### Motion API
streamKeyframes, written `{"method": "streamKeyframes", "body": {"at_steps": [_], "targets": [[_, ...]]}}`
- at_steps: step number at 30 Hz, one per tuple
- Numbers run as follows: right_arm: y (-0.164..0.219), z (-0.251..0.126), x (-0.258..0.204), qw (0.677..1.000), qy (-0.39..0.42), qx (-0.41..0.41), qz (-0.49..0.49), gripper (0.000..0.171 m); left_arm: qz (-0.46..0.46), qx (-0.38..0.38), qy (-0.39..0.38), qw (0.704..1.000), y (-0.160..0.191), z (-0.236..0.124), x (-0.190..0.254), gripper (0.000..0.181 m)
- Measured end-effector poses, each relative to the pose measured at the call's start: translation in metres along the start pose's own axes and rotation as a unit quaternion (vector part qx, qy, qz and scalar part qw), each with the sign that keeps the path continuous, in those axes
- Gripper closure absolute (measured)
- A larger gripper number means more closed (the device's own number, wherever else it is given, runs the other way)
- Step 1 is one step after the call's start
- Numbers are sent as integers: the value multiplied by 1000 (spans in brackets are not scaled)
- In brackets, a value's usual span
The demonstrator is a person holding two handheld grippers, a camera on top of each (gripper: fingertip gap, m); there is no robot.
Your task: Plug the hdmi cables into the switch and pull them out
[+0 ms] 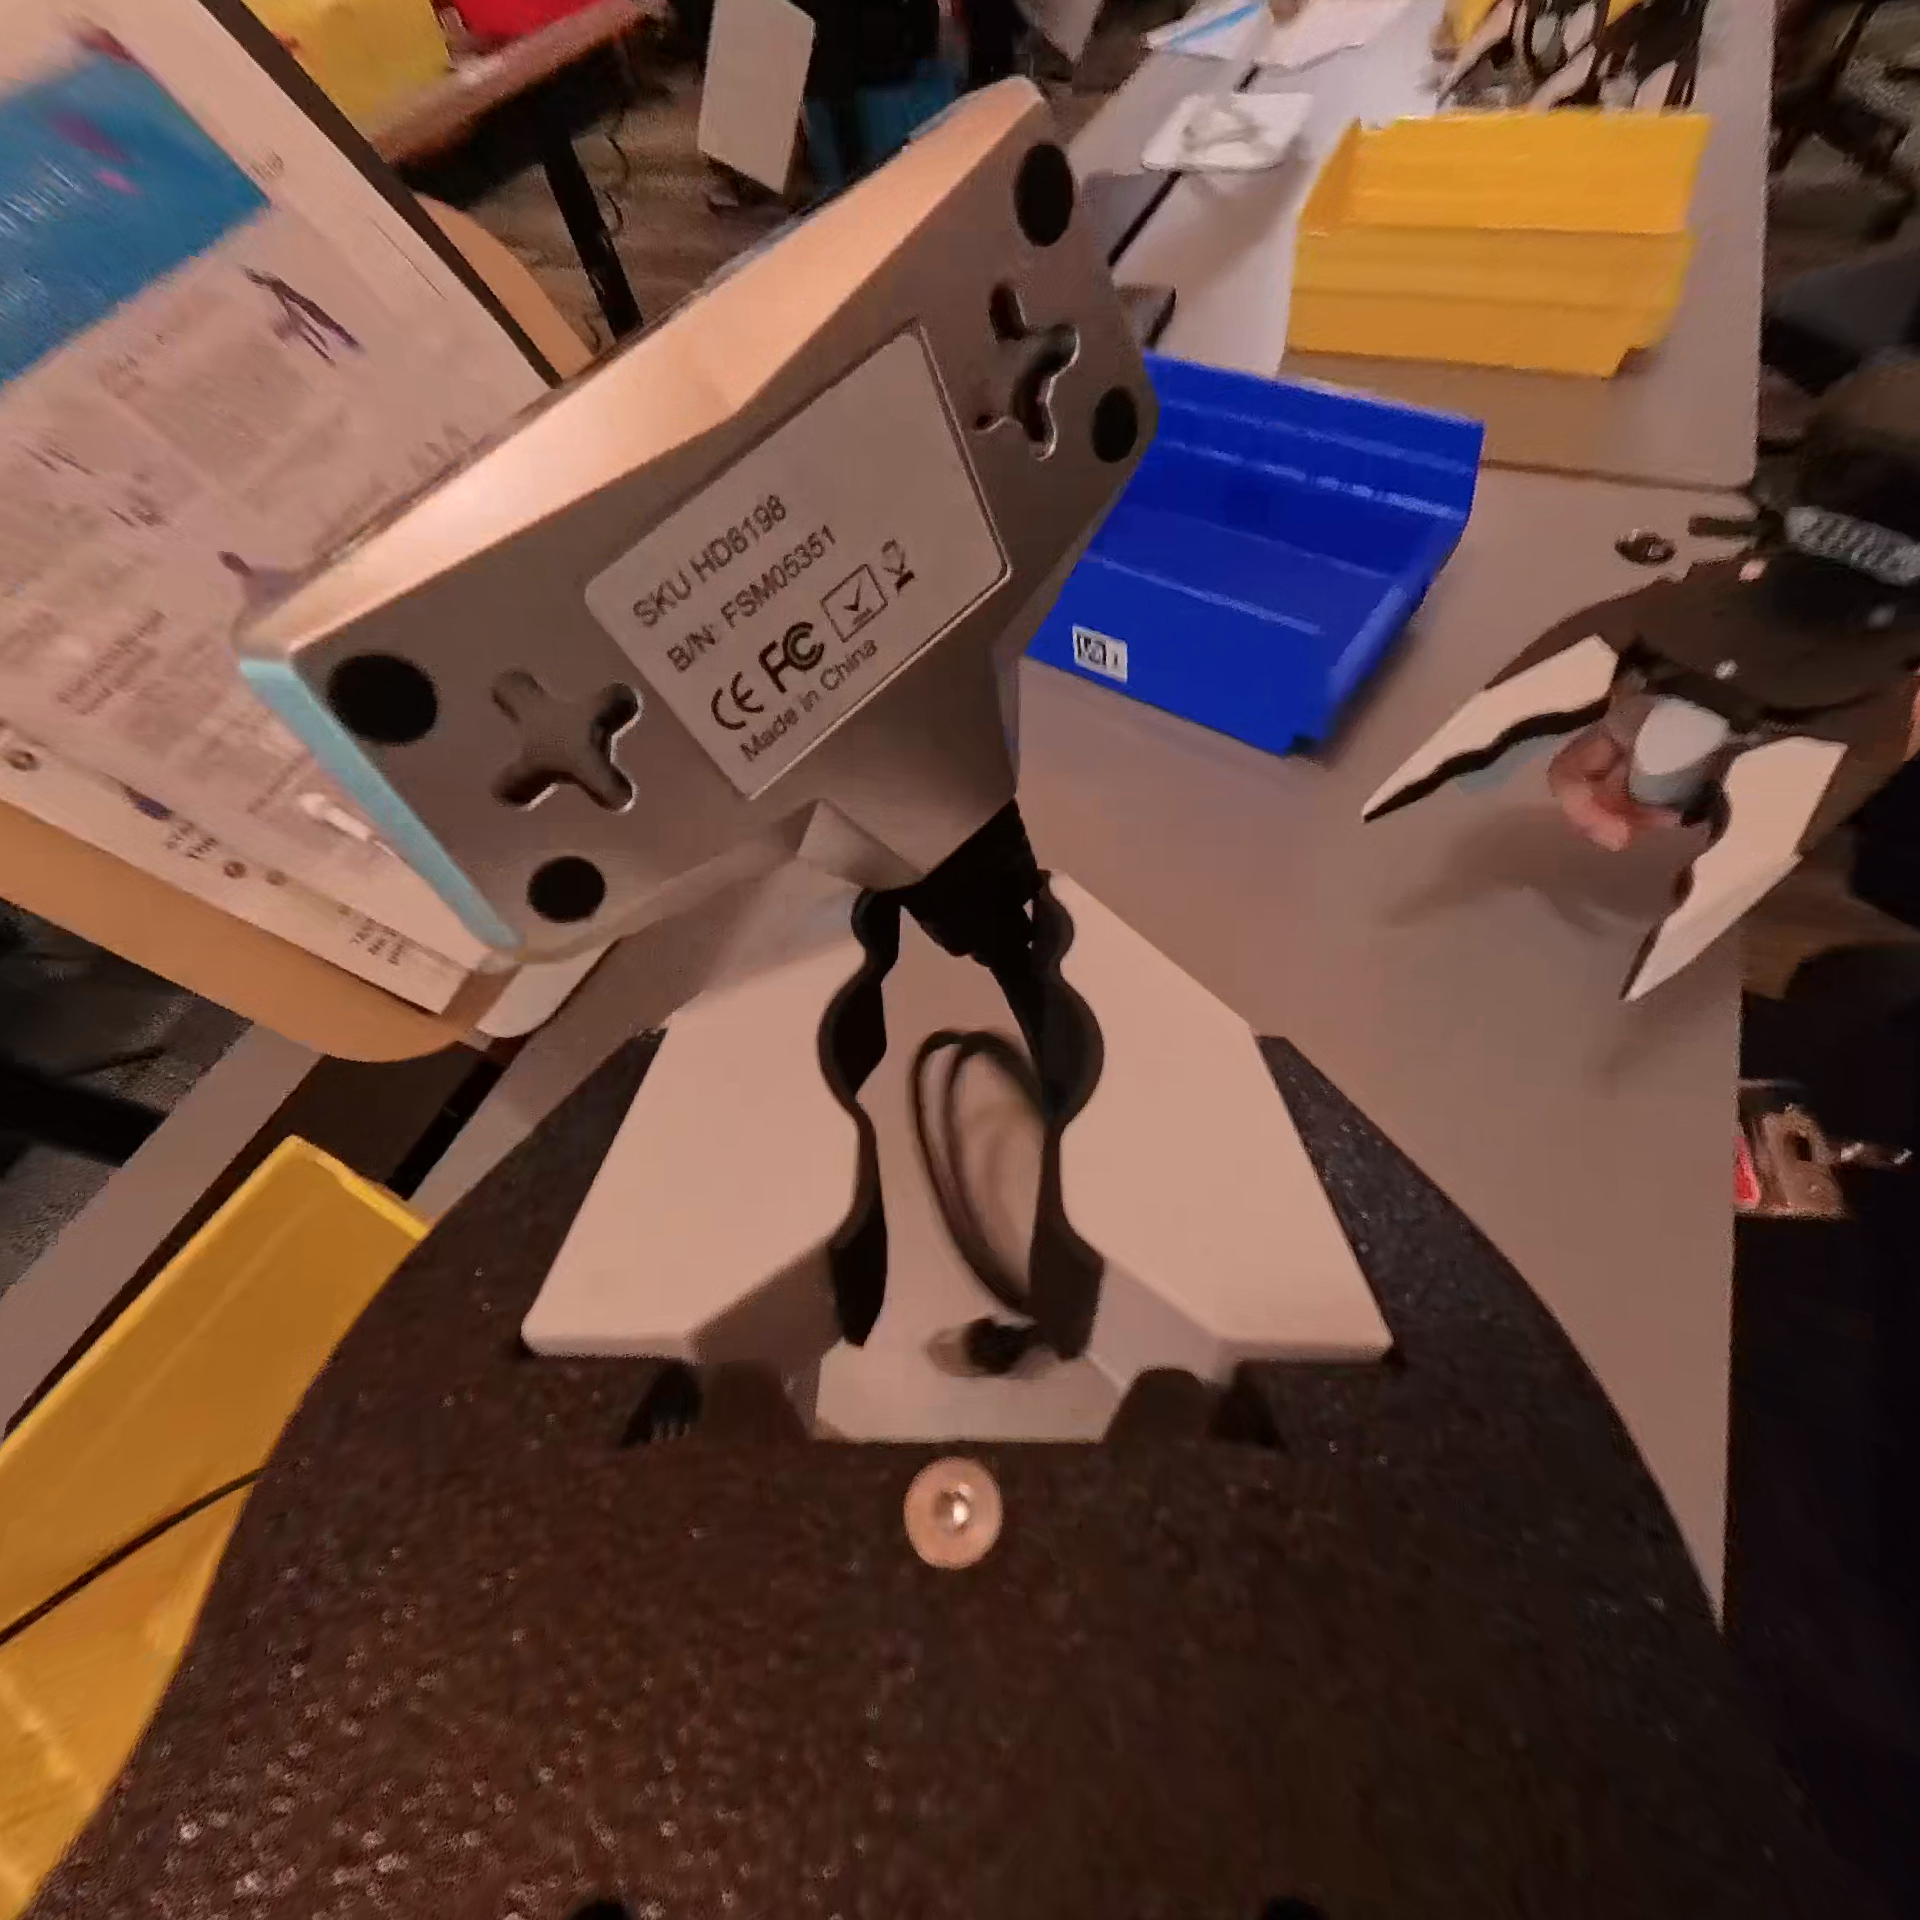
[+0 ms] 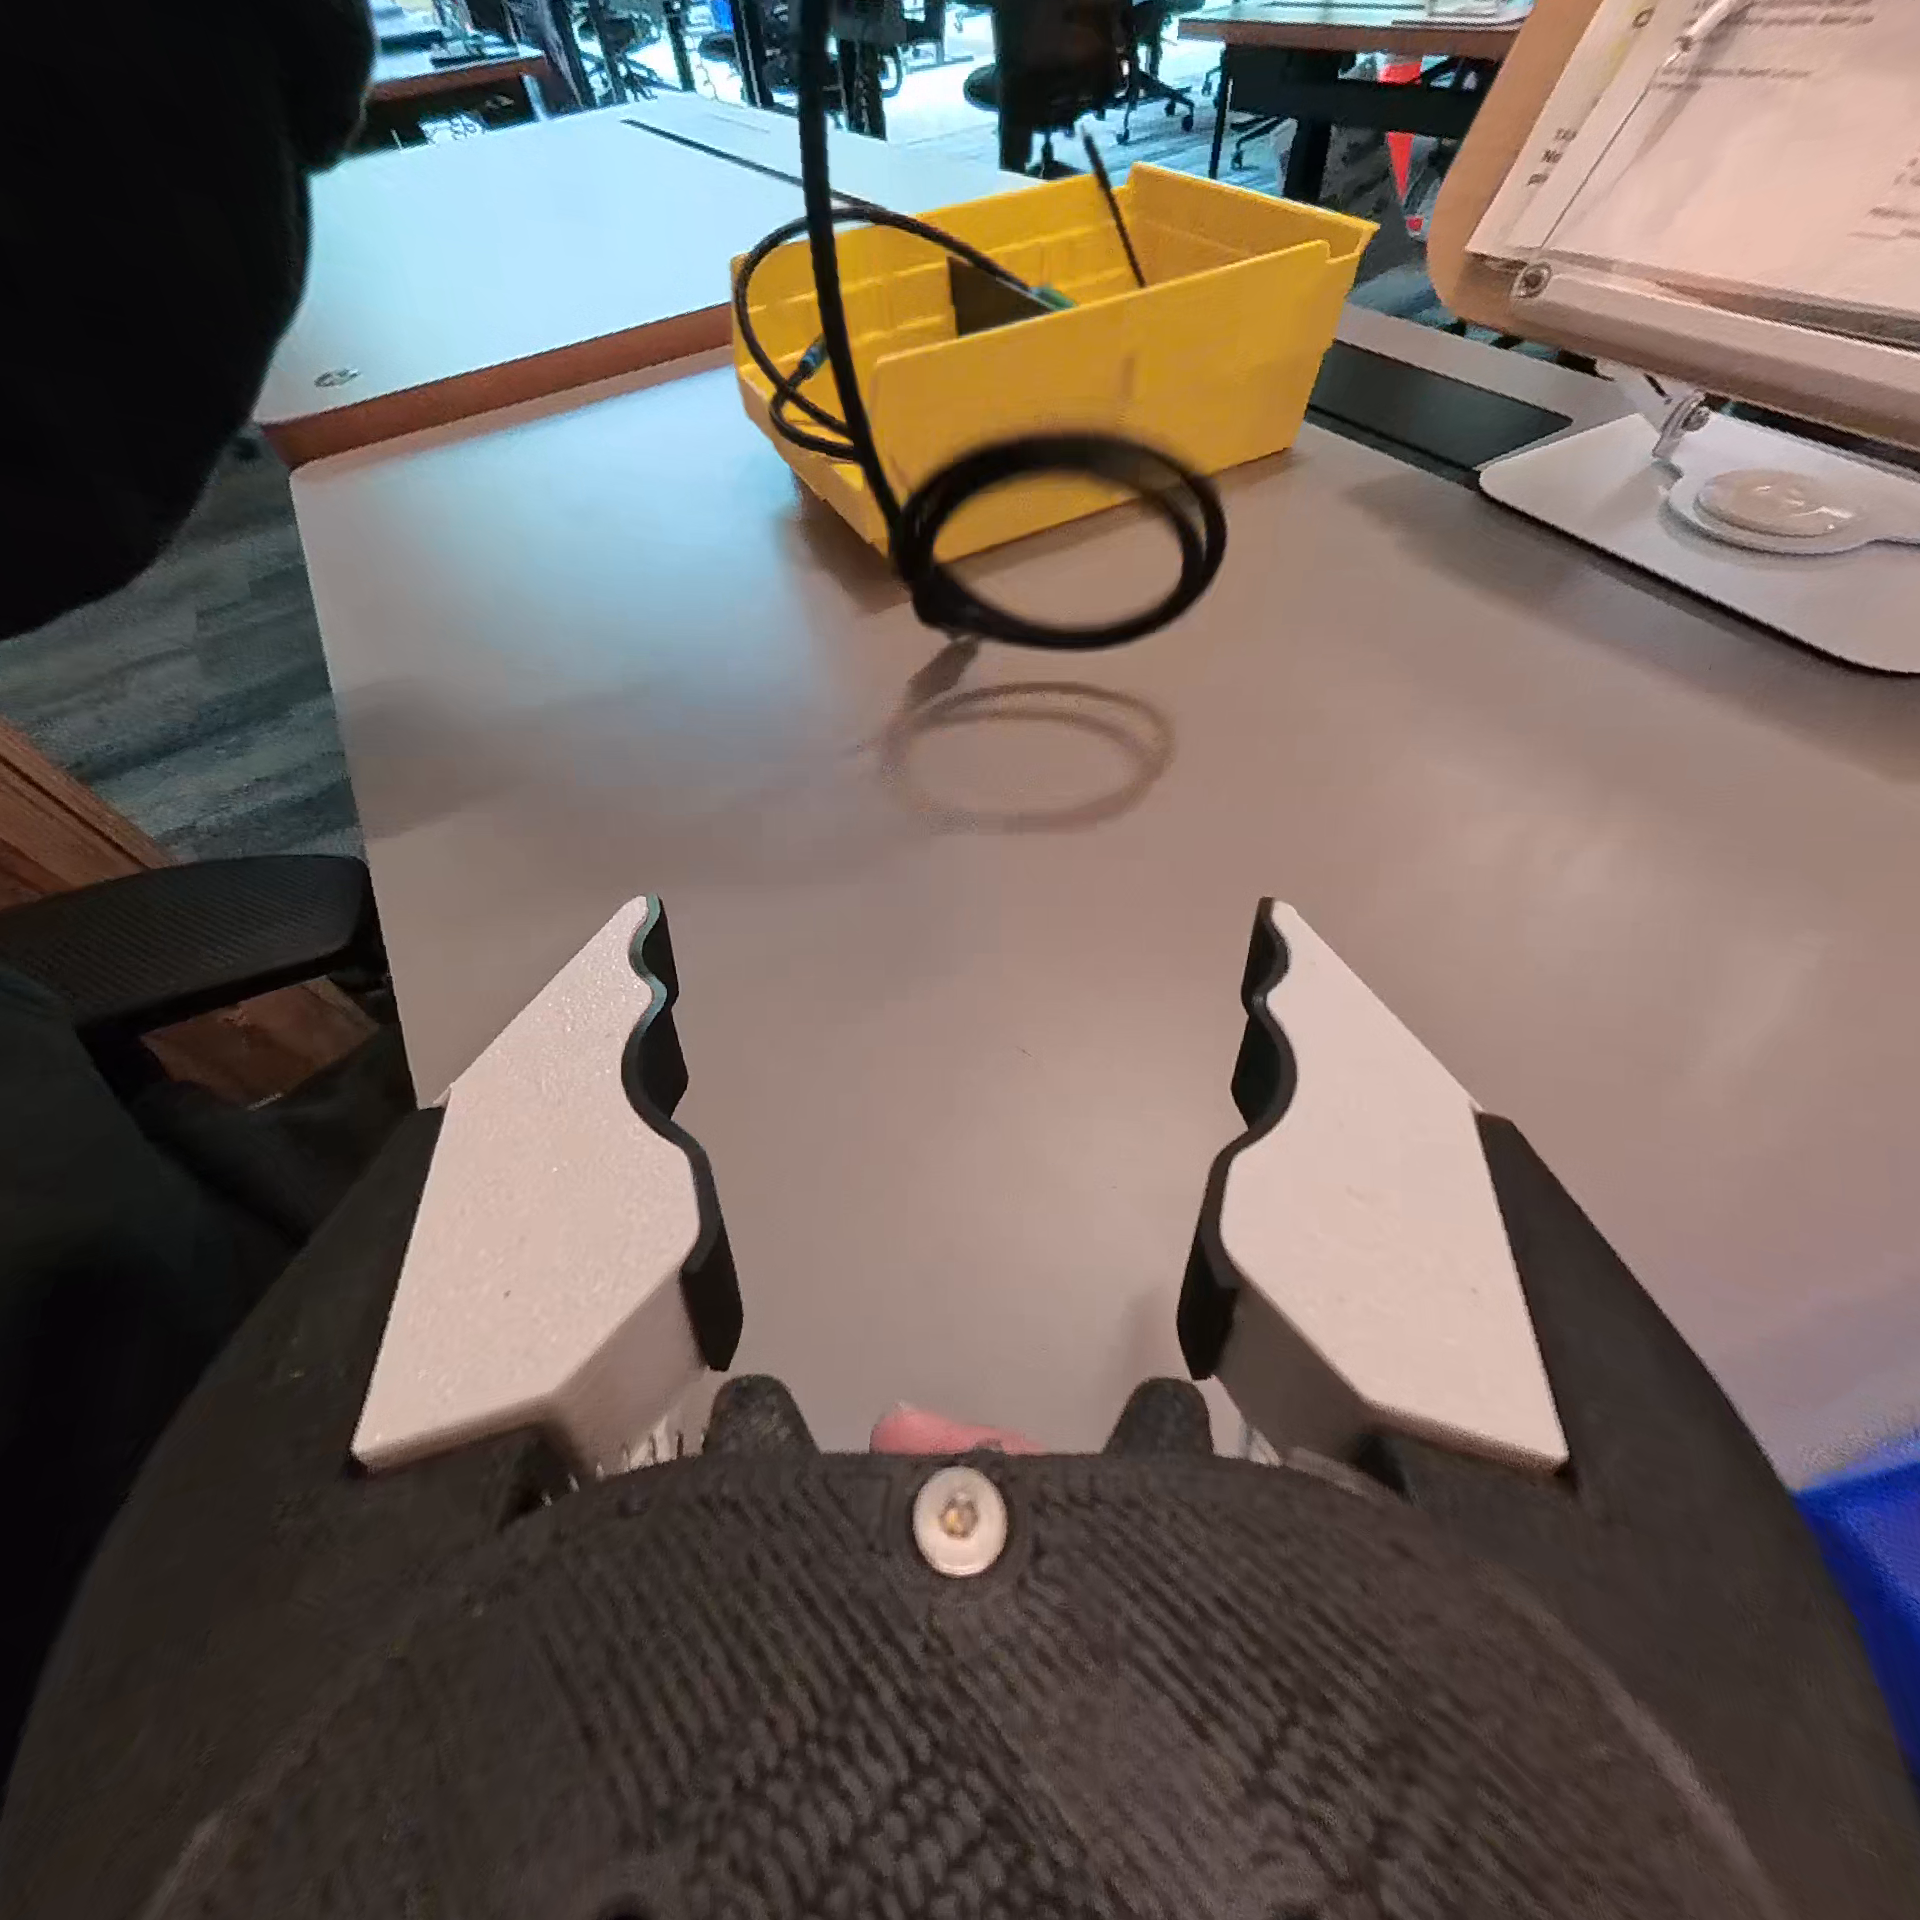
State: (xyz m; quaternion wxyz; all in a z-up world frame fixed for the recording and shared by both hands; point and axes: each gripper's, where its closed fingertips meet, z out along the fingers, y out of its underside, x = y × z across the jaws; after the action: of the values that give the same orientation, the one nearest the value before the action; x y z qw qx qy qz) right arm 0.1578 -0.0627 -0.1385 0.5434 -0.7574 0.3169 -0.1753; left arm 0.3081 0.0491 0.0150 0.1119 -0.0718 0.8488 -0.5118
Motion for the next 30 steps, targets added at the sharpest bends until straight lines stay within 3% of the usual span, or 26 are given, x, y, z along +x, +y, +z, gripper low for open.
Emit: {"method": "streamKeyframes", "body": {"at_steps": [1,3,6,11,14,18,20,21,26,30], "targets": [[0,2,-2,1000,-1,-2,-3,64,-7,5,6,1000,4,2,5,159],[-2,4,-7,1000,-4,1,-10,65,-38,56,56,996,-4,2,25,159],[-24,7,-16,999,-7,39,-22,70,-14,123,86,989,-22,-4,50,159],[-103,7,-31,987,-17,157,-22,89,27,177,105,978,-43,2,85,159],[-133,25,-31,983,-26,183,-13,98,9,205,134,969,-54,15,107,159],[-147,43,-31,977,-23,206,-44,112,-6,244,150,958,-63,23,129,158],[-151,42,-43,969,-44,230,-74,134,-13,262,142,954,-63,24,131,158],[-148,43,-54,966,-69,229,-98,158,-18,268,143,952,-61,25,132,158],[-131,45,-48,968,-44,209,-129,166,-23,274,160,948,-45,22,135,158],[-131,30,-19,963,64,206,-160,168,-34,264,154,952,-32,11,133,153]]}}
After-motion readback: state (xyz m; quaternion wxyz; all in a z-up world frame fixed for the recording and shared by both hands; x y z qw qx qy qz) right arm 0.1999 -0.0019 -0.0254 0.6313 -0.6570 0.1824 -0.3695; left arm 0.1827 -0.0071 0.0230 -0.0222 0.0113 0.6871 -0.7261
